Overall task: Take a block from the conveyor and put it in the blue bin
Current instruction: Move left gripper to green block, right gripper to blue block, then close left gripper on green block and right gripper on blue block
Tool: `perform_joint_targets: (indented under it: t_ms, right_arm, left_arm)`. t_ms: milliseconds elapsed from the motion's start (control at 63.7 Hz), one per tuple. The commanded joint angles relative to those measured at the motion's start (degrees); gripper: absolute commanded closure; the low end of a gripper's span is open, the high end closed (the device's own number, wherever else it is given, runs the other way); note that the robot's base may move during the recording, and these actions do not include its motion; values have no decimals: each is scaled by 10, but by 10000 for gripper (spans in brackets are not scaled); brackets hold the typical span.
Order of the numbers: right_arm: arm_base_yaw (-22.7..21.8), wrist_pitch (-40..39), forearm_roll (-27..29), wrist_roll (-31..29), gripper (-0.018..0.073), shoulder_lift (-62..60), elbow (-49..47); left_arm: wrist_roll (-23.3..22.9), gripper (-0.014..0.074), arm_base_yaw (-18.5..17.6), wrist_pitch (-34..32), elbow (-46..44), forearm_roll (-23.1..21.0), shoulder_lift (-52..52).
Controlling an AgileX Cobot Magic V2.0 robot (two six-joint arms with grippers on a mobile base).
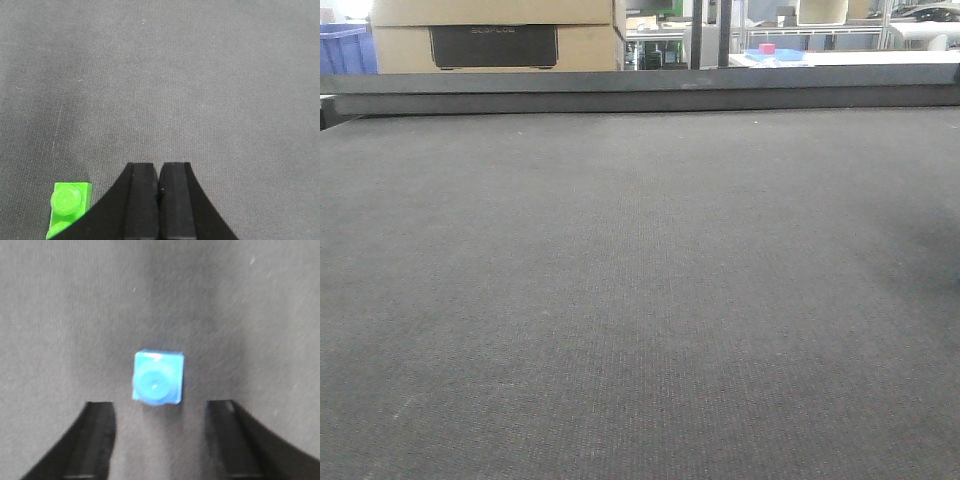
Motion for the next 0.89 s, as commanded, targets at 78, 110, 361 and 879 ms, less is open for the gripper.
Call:
perform_joint_targets:
  t_ms: [78, 110, 361, 879]
  right_arm:
    - [17, 10, -46, 21, 249, 25, -38]
    - [17, 10, -51, 22, 249, 35, -42]
    - [17, 28, -59, 42, 249, 103, -46]
    - [17, 14, -38, 42, 115, 162, -45]
  left_arm:
    - [-1, 707, 2, -2, 1, -5, -2]
    - [-1, 707, 2, -1, 1, -5, -2]
    - [-1, 707, 2, 36, 1, -5, -2]
    - [-1, 707, 2, 62, 1, -5, -2]
